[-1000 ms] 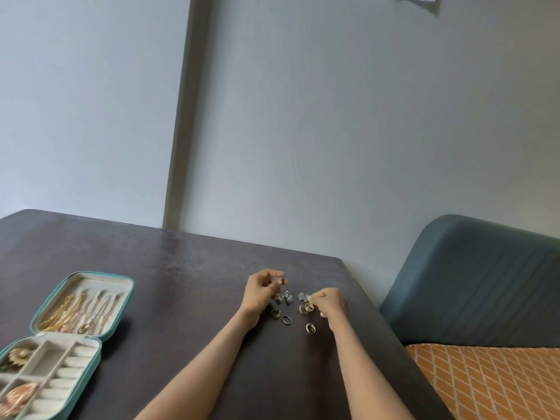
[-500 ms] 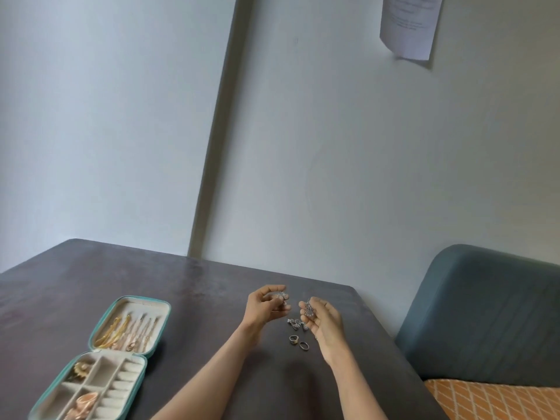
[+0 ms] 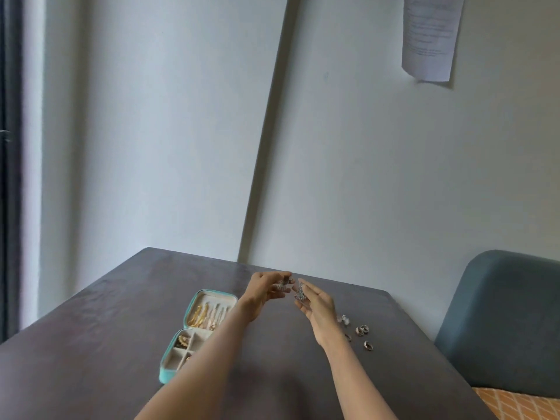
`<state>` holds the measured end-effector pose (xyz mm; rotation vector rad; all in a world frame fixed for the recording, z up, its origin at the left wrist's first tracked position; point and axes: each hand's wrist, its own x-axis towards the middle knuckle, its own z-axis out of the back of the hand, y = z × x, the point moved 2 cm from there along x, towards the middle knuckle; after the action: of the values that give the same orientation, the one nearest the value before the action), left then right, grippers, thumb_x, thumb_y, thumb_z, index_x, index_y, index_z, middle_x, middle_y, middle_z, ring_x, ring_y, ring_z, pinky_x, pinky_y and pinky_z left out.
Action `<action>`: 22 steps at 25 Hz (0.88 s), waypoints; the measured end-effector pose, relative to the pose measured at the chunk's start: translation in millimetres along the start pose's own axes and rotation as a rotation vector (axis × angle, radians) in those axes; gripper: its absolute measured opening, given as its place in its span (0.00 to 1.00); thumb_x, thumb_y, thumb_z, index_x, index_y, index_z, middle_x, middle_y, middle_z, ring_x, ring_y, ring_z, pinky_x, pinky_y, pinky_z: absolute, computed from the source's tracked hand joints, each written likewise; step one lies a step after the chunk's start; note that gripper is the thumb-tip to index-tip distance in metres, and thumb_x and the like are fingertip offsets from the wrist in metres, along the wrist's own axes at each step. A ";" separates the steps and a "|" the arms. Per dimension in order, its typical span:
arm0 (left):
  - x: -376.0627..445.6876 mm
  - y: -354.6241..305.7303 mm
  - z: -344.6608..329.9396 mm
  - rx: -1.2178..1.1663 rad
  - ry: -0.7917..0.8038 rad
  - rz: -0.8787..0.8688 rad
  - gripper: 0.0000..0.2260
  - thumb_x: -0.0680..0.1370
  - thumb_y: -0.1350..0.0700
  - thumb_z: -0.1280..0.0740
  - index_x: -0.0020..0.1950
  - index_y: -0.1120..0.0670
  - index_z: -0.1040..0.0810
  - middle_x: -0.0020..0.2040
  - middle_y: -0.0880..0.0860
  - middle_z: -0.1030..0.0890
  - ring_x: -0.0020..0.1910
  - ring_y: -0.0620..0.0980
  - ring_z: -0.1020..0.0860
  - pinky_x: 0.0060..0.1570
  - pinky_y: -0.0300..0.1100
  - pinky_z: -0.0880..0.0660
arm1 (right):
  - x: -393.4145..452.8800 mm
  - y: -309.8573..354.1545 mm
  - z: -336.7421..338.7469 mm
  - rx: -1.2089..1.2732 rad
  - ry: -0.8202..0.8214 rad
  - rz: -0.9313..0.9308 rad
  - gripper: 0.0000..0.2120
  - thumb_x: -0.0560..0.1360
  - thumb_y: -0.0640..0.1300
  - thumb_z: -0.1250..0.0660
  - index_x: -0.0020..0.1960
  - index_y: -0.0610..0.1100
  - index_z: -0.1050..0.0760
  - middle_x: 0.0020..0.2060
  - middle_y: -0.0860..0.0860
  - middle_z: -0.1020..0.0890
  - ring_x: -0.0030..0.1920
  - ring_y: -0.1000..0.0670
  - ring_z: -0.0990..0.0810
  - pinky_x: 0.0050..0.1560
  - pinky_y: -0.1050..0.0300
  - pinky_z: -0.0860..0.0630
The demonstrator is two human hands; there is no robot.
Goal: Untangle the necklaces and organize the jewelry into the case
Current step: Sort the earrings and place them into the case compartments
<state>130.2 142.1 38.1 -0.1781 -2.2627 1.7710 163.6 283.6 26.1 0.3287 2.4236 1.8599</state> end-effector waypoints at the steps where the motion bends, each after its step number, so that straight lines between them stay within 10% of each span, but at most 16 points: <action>1: -7.9 -7.1 11.0 0.089 -0.014 -0.025 0.07 0.77 0.61 0.36 0.49 0.56 0.18 0.44 0.55 0.17 0.38 0.47 0.20 0.40 0.38 0.26 | -4.5 -0.8 -11.8 -0.050 0.001 0.001 0.08 0.78 0.38 0.37 0.55 0.43 0.22 0.47 0.48 0.17 0.44 0.52 0.21 0.42 0.61 0.24; 6: -43.6 -28.3 83.9 0.507 -0.141 -0.001 0.07 0.73 0.66 0.29 0.50 0.64 0.19 0.27 0.46 0.19 0.22 0.37 0.26 0.24 0.29 0.32 | -29.1 -27.1 -74.1 -0.286 -0.009 -0.049 0.05 0.75 0.37 0.35 0.45 0.43 0.20 0.36 0.47 0.19 0.29 0.54 0.28 0.30 0.65 0.27; 10: -61.0 -28.1 121.9 1.035 -0.205 0.196 0.08 0.68 0.60 0.25 0.46 0.61 0.17 0.34 0.53 0.21 0.23 0.41 0.28 0.22 0.29 0.32 | -42.0 -58.2 -108.8 -0.488 0.044 -0.125 0.07 0.70 0.36 0.32 0.36 0.44 0.20 0.32 0.47 0.19 0.29 0.52 0.24 0.36 0.57 0.21; 14: -75.1 -19.3 124.7 1.227 -0.181 0.335 0.10 0.67 0.57 0.24 0.37 0.55 0.26 0.33 0.51 0.23 0.36 0.51 0.19 0.36 0.37 0.24 | -35.8 -101.1 -127.8 -0.677 0.088 -0.151 0.07 0.62 0.39 0.29 0.29 0.51 0.19 0.37 0.46 0.16 0.42 0.45 0.18 0.51 0.46 0.20; 17: -74.8 -8.9 120.5 1.275 -0.179 0.367 0.17 0.68 0.60 0.25 0.53 0.58 0.26 0.49 0.55 0.18 0.50 0.53 0.18 0.48 0.43 0.21 | -55.6 -87.0 -138.4 -0.824 0.102 -0.123 0.07 0.68 0.41 0.29 0.45 0.47 0.16 0.49 0.44 0.15 0.53 0.45 0.18 0.52 0.58 0.24; 22: -72.1 -11.2 116.1 1.267 -0.154 0.408 0.16 0.72 0.63 0.33 0.58 0.58 0.29 0.47 0.56 0.18 0.47 0.53 0.17 0.48 0.45 0.20 | -57.1 -79.8 -143.8 -0.910 0.115 -0.123 0.07 0.71 0.42 0.35 0.38 0.45 0.20 0.45 0.42 0.17 0.47 0.47 0.20 0.47 0.57 0.25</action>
<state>167.7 12.4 13.9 -0.2408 -0.8035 3.0947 182.8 115.9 -16.7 0.0004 1.3484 2.6815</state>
